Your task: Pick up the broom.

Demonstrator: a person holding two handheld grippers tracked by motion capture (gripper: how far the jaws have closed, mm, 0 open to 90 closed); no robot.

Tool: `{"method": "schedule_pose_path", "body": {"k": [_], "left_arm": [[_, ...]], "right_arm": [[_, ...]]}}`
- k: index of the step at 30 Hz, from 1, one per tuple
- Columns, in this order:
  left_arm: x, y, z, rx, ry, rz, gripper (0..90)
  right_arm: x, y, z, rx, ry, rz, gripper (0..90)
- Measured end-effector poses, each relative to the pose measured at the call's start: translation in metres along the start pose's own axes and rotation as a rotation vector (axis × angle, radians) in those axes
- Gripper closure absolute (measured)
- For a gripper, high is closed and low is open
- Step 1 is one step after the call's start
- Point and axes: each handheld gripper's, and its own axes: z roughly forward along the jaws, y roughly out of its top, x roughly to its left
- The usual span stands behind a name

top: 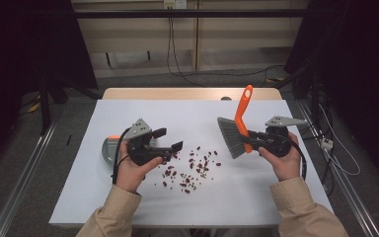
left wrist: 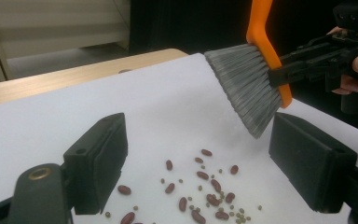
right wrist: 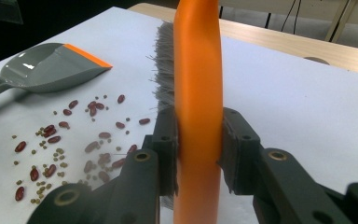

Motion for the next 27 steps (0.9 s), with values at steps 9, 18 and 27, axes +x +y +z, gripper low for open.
{"method": "schedule_pose_path", "body": {"k": [9, 18, 27], "left_arm": [[0.007, -0.001, -0.007, 0.004, 0.019, -0.004, 18.6], [0.012, -0.004, -0.012, 0.008, 0.028, 0.009, 17.0], [0.016, -0.006, -0.016, 0.006, 0.036, 0.014, 14.5]], "right_arm": [[-0.004, 0.000, 0.002, 0.109, -0.107, -0.049, 70.0], [-0.007, -0.006, 0.019, 0.151, -0.114, -0.058, 69.7], [-0.004, -0.010, 0.039, 0.139, -0.097, -0.029, 70.4]]}}
